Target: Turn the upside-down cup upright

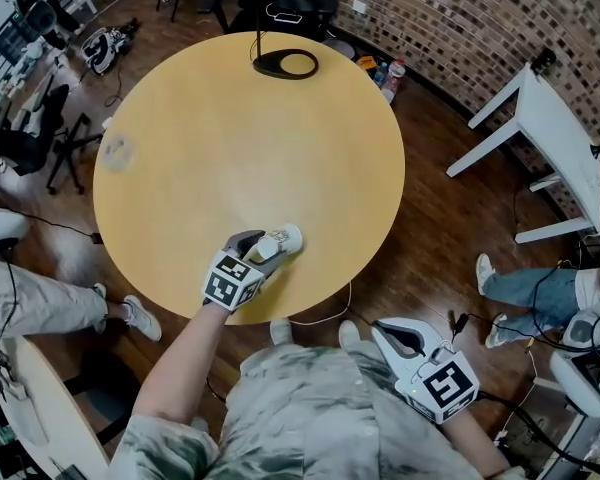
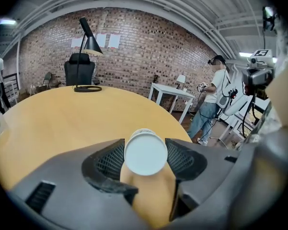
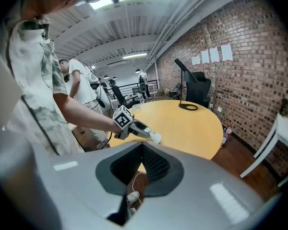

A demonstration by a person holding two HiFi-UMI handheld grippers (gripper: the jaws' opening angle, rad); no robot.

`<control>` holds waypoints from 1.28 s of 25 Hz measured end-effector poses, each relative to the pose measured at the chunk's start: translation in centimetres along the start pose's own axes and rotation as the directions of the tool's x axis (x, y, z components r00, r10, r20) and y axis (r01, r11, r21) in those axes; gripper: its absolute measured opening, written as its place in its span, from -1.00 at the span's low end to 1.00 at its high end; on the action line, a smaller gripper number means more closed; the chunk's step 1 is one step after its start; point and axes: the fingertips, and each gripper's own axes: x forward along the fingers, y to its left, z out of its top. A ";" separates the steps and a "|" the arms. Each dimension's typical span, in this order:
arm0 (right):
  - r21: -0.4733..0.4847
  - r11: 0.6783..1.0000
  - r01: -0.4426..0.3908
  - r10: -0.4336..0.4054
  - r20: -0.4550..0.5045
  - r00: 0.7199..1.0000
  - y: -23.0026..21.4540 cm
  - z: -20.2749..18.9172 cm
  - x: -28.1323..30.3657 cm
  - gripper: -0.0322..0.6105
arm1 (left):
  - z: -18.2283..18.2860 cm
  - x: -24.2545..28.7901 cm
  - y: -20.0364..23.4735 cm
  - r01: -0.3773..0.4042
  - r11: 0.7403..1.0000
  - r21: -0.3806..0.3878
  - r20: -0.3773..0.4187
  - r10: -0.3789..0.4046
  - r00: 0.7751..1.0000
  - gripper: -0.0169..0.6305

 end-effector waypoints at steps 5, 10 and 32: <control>0.002 1.000 -0.003 0.003 0.001 1.000 0.7 0.3 0.3 -0.89 | -1.4 -0.9 0.0 0.025 0.999 0.023 -0.038 -0.024 0.999 -0.12; 0.007 1.000 -0.005 0.005 0.005 1.000 1.0 0.1 0.6 -0.89 | -3.7 -0.9 0.3 0.041 0.998 0.055 -0.116 -0.035 0.993 -0.12; 0.021 1.000 0.015 -0.015 -0.004 1.000 1.4 -0.4 -0.4 -0.89 | -7.7 0.3 1.2 0.029 0.987 0.158 -0.317 0.023 0.948 -0.12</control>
